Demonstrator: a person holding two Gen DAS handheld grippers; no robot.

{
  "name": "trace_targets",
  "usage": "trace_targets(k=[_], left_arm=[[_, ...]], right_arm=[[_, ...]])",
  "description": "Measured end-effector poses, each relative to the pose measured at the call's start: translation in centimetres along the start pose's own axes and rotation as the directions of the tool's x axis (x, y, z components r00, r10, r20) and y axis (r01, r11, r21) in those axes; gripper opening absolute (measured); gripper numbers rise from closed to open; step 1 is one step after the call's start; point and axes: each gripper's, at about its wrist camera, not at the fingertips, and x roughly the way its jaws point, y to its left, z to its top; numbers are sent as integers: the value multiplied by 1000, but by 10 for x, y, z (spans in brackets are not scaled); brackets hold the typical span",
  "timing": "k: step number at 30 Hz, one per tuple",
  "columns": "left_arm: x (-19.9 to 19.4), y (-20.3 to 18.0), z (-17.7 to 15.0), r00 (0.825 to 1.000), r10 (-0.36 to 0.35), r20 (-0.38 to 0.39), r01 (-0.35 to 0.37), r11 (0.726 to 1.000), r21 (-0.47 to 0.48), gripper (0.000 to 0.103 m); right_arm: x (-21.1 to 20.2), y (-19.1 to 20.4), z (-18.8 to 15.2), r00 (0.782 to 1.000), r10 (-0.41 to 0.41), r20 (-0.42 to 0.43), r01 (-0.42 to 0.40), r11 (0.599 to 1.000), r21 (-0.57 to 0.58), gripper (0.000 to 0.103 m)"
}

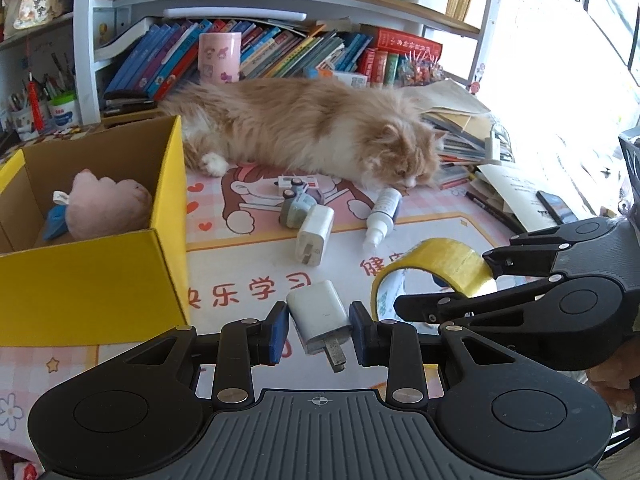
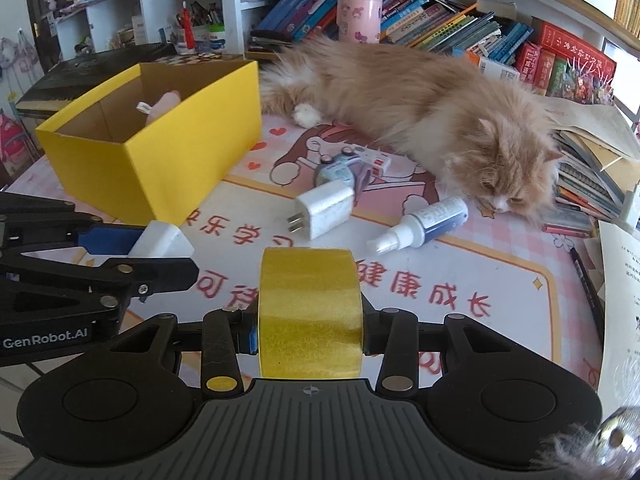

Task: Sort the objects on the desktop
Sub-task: 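Lift the tape roll in the right tool while the left tool lifts the charger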

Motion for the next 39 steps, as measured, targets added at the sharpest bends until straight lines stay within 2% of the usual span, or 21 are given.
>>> trace_targets(k=[11, 19, 29, 39], left_arm=[[-31, 20, -24, 999, -32, 3, 32, 999, 28, 32], [-61, 40, -44, 999, -39, 3, 39, 999, 23, 32], [-95, 59, -72, 998, -59, -11, 60, 996, 63, 32], [-126, 89, -97, 1000, -17, -9, 17, 999, 40, 32]], right_arm=[[-17, 36, -14, 999, -31, 15, 30, 998, 55, 38], [-30, 77, -28, 999, -44, 18, 43, 997, 61, 38], [-46, 128, -51, 998, -65, 23, 62, 994, 91, 38], [-47, 176, -60, 999, -27, 31, 25, 997, 74, 38]])
